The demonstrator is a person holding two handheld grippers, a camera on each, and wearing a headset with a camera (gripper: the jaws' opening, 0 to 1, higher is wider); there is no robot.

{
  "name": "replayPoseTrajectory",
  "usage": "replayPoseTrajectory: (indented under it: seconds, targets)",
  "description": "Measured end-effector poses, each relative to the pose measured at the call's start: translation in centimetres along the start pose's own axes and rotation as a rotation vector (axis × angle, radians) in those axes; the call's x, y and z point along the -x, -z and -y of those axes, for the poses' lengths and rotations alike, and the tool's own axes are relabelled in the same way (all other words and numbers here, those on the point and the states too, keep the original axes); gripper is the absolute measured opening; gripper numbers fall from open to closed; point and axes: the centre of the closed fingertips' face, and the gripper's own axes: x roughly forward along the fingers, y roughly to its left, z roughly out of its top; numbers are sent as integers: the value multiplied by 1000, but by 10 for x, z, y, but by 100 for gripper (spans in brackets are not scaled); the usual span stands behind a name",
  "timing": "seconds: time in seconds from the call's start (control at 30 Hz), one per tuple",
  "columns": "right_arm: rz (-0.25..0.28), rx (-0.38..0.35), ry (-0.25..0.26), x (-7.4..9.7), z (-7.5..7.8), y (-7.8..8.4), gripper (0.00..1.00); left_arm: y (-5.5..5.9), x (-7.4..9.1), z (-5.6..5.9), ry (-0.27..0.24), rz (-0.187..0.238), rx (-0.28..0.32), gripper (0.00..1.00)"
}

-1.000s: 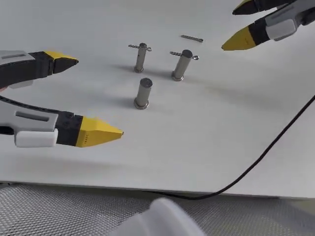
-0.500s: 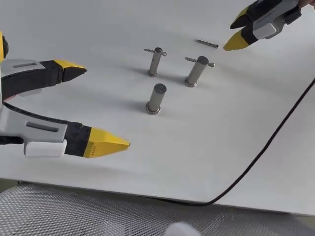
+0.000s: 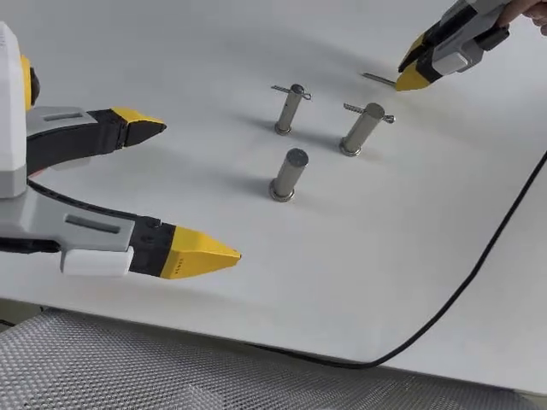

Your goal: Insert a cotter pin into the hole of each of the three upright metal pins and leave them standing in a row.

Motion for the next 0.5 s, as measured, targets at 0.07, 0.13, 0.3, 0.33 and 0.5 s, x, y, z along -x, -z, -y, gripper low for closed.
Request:
replayPoseTrajectory:
  seconds: [0.07,0.13,0.3,0.33,0.5]
  targets:
    - [0,-3,-5,-1,0,-1,11,1,0,0,0,-2,0,99]
    - [5,-6,-4,-3,0,-2,9,1,0,0,1,-1,5,99]
    - [1,-12,-7,-6,1,-3,4,1,1,0,0,4,13,99]
    - [-3,-10,-8,-7,1,-2,3,1,1,0,-1,4,13,99]
    - [-8,30,6,-9,5,-1,0,1,0,-1,-1,2,13,97]
